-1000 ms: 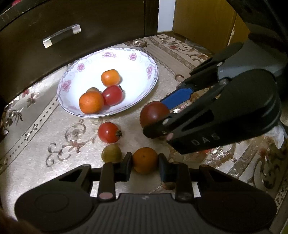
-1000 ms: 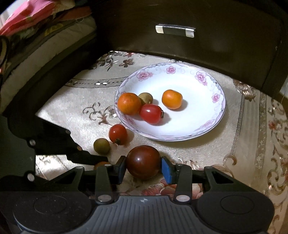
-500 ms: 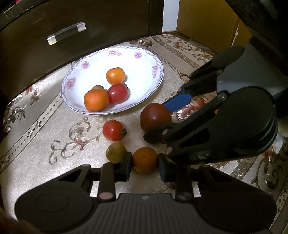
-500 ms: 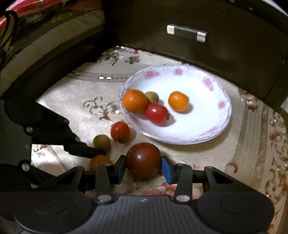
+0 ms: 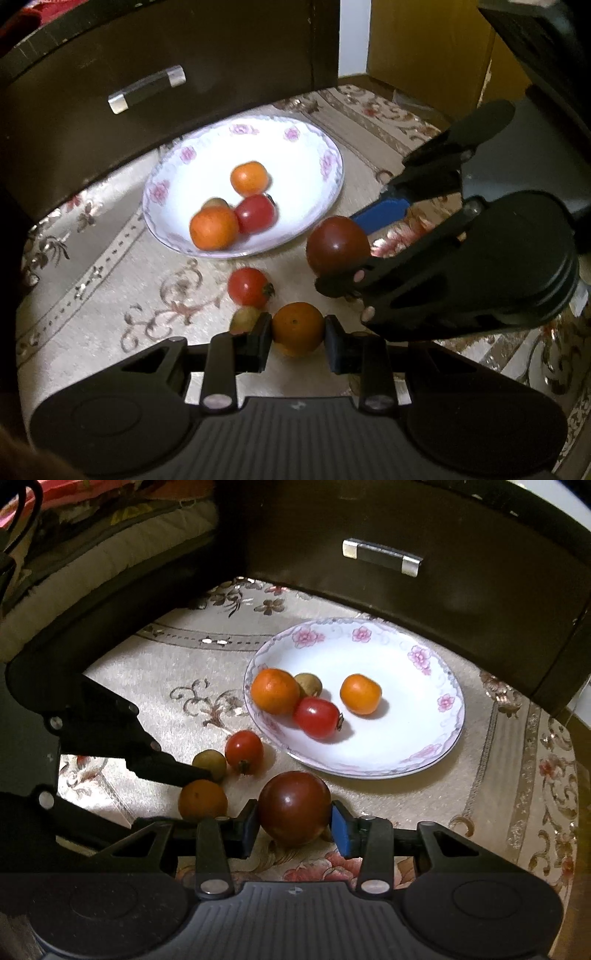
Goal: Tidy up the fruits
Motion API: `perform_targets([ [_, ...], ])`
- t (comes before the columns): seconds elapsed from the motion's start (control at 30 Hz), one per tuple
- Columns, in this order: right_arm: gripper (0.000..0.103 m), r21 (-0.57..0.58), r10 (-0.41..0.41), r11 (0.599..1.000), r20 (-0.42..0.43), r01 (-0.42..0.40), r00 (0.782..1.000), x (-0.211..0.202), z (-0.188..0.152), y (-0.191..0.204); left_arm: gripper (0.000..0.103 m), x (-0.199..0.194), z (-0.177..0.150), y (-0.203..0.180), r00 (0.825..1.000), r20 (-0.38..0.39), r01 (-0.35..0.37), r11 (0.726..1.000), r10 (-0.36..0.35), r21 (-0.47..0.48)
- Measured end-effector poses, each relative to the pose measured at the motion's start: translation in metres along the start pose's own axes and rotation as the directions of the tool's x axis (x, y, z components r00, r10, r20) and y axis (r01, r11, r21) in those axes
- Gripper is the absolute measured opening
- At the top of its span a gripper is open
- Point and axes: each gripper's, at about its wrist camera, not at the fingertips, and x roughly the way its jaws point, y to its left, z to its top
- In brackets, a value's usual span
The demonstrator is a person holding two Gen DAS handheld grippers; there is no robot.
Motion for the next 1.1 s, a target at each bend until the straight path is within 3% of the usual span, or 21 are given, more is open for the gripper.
perform_targets([
  [0.53,0.036,0.023,-0.033,0.999,0.042,0.032,0.999,-0.018,0.002,-0.002,0.036,-0.007,0.012,0.000,0.999,0.040,-0.018,1.000,0.018,0.008],
  [1.1,0.037,0.076,-0.080,0.994,0.078,0.074,0.994,-0.018,0.010,-0.018,0.036,-0.004,0.034,0.020,0.993,0.101,-0.061,0.996,0.066,-0.057],
])
